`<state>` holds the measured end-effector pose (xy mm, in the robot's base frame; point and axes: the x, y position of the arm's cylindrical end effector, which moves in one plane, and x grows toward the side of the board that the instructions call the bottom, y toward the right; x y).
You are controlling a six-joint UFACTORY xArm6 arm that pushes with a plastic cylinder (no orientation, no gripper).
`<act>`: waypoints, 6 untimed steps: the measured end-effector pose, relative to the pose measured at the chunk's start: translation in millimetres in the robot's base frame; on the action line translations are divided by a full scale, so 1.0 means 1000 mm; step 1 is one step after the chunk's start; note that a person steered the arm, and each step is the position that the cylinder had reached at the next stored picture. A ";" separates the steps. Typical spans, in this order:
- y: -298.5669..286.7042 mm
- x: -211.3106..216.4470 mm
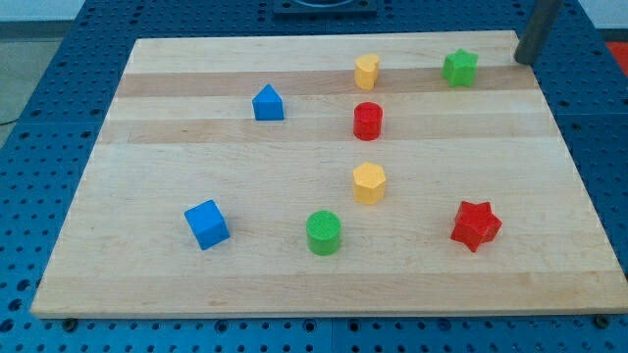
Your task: Form a group with red blocks and green star
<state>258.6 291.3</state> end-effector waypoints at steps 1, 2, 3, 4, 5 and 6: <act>0.000 0.000; -0.003 0.000; -0.015 0.000; -0.039 0.001; -0.068 0.001; -0.096 0.015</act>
<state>273.3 195.8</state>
